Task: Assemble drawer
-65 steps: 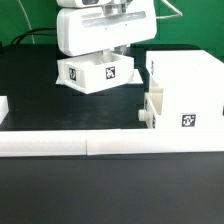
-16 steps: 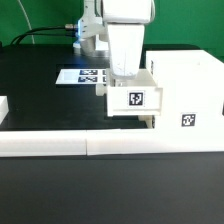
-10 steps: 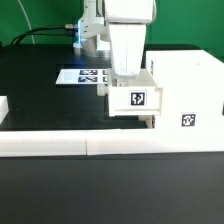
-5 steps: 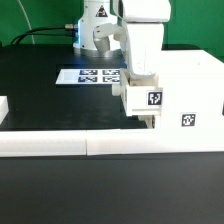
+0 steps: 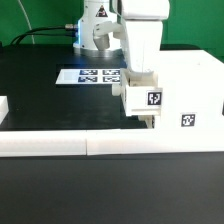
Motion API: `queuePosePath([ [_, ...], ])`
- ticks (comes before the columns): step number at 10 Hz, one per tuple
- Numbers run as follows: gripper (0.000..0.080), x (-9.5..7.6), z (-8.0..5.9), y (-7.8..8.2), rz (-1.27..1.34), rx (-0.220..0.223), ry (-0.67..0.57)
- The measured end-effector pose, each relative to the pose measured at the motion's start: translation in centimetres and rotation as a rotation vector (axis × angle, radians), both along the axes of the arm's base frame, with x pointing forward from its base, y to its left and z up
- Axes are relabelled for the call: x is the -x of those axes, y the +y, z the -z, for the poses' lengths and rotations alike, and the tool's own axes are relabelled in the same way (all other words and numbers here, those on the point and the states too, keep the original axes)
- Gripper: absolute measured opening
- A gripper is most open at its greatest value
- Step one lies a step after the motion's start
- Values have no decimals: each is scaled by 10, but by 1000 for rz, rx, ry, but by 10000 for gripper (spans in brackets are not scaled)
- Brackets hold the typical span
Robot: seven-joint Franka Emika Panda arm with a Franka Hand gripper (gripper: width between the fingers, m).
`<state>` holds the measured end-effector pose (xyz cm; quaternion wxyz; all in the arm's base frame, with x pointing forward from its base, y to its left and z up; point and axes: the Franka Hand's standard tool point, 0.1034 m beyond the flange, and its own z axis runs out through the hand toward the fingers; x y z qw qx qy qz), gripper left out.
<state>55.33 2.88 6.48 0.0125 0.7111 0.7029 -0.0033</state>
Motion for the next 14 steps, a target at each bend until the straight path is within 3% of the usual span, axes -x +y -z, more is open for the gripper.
queuePosePath([
  [1,399,-1,-4,0,5,2,-2],
  [2,573,-2,-11,-2,7,5,-3],
  [3,625,-2,-17,-3,10,9,0],
  [7,648,-7,-49,-15,9,25,-8],
  [9,649,-5,-49,-39,1,31,-4],
  [12,649,-4,-48,-40,-6,29,-2],
  [14,649,-3,-35,-62,-56,-40,15],
])
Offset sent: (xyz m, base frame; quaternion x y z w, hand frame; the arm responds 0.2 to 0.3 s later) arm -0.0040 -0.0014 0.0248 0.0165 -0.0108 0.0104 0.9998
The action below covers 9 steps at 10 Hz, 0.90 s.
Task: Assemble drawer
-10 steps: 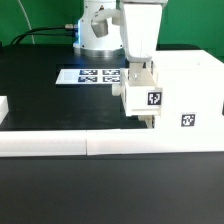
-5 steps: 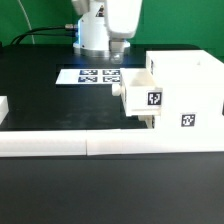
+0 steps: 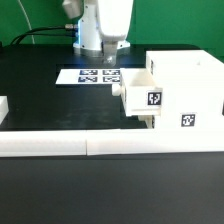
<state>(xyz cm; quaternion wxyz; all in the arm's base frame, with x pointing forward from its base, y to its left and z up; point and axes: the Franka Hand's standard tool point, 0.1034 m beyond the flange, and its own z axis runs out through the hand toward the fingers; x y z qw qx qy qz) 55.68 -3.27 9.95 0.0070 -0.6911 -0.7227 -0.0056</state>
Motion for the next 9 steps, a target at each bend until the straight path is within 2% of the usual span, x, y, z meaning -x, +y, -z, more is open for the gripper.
queuePosePath([
  [1,649,-1,7,-7,-12,-20,8],
  [3,649,4,20,-21,-21,-96,19],
  [4,649,5,27,-22,-15,-106,27],
  [9,649,6,31,15,57,-124,48],
])
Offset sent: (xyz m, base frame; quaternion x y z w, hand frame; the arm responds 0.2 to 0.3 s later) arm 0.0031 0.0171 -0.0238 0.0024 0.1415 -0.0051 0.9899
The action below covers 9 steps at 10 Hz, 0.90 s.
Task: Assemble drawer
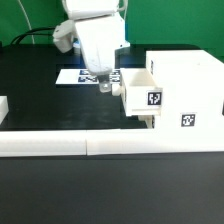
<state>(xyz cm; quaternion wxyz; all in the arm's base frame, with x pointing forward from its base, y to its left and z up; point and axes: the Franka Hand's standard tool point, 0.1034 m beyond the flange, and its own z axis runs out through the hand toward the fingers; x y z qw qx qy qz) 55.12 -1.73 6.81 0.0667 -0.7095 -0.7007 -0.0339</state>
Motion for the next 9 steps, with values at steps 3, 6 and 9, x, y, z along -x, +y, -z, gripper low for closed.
queuePosePath([
  [3,649,-2,0,26,49,-9,11],
  [6,649,-3,-2,44,81,-15,16],
  [9,649,-3,-2,42,108,-13,20],
])
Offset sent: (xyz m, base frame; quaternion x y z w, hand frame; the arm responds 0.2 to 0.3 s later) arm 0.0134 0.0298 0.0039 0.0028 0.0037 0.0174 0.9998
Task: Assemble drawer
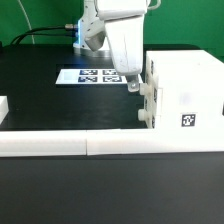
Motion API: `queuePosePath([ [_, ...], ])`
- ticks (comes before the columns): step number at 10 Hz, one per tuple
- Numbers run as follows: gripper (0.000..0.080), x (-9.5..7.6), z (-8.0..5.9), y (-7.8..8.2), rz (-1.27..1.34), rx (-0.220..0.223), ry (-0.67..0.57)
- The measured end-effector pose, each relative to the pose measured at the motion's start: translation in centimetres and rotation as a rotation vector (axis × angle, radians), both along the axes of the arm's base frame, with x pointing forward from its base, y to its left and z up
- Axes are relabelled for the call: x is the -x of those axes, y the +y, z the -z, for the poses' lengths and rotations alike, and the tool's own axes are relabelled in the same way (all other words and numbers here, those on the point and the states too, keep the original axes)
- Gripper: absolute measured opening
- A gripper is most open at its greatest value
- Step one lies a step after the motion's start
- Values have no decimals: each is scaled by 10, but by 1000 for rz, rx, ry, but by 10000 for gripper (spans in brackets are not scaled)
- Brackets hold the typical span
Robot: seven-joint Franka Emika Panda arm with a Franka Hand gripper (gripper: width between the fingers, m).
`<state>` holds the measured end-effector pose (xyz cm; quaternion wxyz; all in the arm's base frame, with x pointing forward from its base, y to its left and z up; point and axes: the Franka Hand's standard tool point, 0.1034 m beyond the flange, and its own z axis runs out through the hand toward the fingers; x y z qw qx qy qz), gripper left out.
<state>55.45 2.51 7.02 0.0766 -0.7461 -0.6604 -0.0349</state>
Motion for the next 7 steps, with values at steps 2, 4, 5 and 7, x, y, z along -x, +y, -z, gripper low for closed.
queuePosePath([
  [2,649,3,2,-19,16,5,3],
  [4,649,9,4,-37,50,12,6],
  [5,649,9,4,-36,52,11,7],
  [7,649,9,5,-37,54,12,9],
])
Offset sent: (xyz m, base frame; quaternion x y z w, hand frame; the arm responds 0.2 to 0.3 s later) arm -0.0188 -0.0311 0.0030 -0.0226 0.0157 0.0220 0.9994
